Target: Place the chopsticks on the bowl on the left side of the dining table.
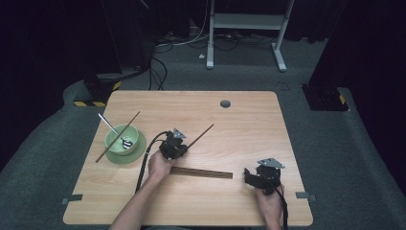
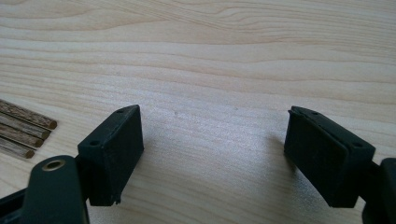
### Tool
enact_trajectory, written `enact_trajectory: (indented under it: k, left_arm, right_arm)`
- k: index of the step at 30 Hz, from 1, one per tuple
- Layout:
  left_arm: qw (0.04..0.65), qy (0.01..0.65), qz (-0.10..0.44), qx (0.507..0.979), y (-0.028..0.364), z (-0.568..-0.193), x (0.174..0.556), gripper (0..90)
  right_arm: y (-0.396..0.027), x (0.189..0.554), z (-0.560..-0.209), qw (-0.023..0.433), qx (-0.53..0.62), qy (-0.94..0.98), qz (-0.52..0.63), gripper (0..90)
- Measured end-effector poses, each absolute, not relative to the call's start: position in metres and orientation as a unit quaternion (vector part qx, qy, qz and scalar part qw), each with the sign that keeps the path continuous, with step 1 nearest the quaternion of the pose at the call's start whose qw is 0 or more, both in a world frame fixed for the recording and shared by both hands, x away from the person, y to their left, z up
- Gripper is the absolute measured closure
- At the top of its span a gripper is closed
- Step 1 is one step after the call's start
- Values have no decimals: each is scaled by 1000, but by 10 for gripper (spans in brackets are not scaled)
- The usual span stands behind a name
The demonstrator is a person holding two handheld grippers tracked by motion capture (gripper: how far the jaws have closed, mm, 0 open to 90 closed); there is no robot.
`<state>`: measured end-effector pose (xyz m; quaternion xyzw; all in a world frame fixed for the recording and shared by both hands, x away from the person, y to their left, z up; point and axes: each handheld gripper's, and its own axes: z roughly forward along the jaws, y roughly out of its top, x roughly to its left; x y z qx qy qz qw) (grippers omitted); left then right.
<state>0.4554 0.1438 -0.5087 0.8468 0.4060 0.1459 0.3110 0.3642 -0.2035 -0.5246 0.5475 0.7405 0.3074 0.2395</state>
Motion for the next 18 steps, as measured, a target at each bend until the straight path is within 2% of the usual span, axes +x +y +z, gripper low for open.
enact_trajectory:
  k: [18]
  left_arm:
    - [326,405,142,842,152,-506,454,842]
  right_arm:
    - [-203,364,-525,240,547,741,307,191]
